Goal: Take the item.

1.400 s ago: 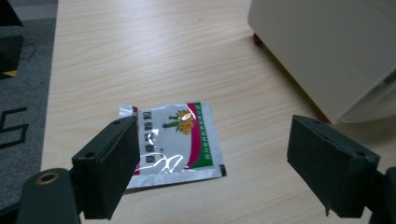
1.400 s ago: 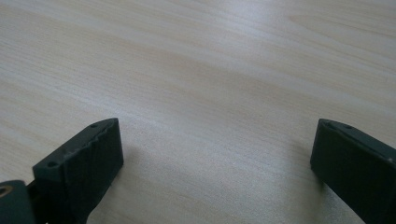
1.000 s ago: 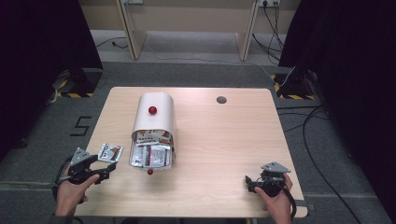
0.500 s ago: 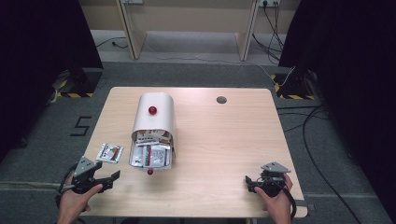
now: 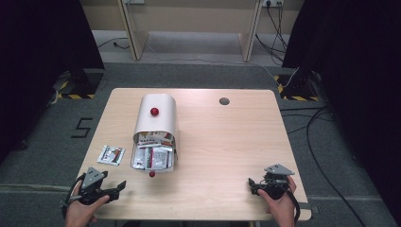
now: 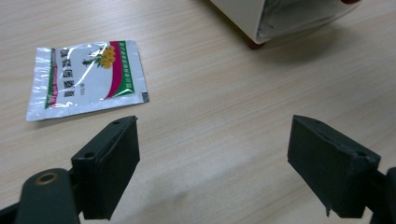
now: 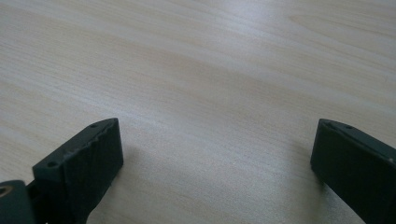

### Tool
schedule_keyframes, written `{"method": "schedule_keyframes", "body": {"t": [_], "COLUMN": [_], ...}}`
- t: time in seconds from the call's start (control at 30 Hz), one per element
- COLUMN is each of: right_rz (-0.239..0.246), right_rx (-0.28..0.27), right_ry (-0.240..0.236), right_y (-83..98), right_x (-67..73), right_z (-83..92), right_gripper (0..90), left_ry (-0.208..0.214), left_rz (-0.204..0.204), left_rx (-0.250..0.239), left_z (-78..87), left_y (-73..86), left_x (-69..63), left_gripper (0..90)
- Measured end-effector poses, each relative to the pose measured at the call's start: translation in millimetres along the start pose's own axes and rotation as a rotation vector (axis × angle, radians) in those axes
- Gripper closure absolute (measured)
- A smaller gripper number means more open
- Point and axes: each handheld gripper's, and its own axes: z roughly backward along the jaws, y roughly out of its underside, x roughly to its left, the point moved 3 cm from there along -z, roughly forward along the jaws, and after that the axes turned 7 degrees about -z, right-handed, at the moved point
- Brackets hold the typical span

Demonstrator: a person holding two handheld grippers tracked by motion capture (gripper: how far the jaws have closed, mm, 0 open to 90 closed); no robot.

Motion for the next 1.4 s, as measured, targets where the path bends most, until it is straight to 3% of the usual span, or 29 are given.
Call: {"method": "schedule_keyframes", "body": {"t": [0.6, 0.83, 1.07, 1.4], "right_rz": [0.001, 0.002, 0.002, 0.003], "right_rx": [0.0, 0.0, 0.0, -0.001], "right_ry": [0.001, 0.002, 0.003, 0.004], "right_y": [0.0, 0.0, 0.1, 0.1], "right_x": [0.0, 0.0, 0.1, 0.0], "right_z": [0.0, 0.1, 0.2, 0.2], "right_gripper": [3.3, 3.3, 3.3, 3.3], "left_ry": [0.034, 0.05, 0.024, 0.023], "left_rz": [-0.075, -0.039, -0.018, -0.019], "left_rx": [0.077, 0.047, -0.007, -0.026], "left_z": [-8.4, -7.1, -4.2, -6.3], "left_y": [15.8, 22.4, 29.3, 30.1], "left_x": [-20.6, -24.4, -31.1, -32.1], "left_gripper": [16.4, 14.3, 13.8, 11.5]}}
